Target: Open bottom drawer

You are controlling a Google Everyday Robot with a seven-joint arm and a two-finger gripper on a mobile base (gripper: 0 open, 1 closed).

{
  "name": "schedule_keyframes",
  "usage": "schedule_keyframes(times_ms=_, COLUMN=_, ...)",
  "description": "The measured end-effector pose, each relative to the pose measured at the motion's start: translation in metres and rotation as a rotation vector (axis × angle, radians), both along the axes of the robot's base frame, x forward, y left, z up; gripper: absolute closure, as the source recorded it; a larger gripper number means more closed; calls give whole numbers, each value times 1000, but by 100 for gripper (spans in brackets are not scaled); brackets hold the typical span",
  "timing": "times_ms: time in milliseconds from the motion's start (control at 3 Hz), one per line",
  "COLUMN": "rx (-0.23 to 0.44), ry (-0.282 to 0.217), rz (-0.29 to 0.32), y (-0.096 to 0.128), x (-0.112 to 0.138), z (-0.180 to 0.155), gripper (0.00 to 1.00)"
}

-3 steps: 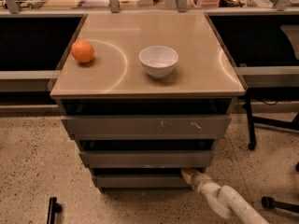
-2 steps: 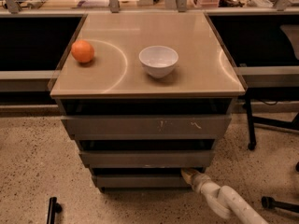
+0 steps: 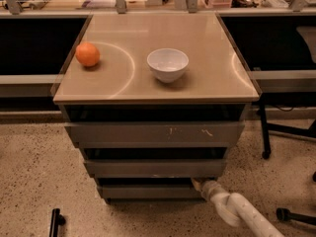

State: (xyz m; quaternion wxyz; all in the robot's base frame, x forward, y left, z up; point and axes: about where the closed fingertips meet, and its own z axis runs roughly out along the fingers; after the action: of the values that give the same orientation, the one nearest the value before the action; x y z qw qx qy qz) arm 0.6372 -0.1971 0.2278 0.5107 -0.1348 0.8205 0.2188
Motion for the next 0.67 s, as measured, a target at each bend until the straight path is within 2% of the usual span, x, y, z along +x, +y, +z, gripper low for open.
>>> schedule_keyframes(times_ms=333, rx=-39, ry=53, rz=37, y=7, x=-1, z=-7, gripper=100)
schedule_keyframes(times_ms=667, rx=-69, ry=126, rz=76, y=10, x=-7, z=-20, gripper=100)
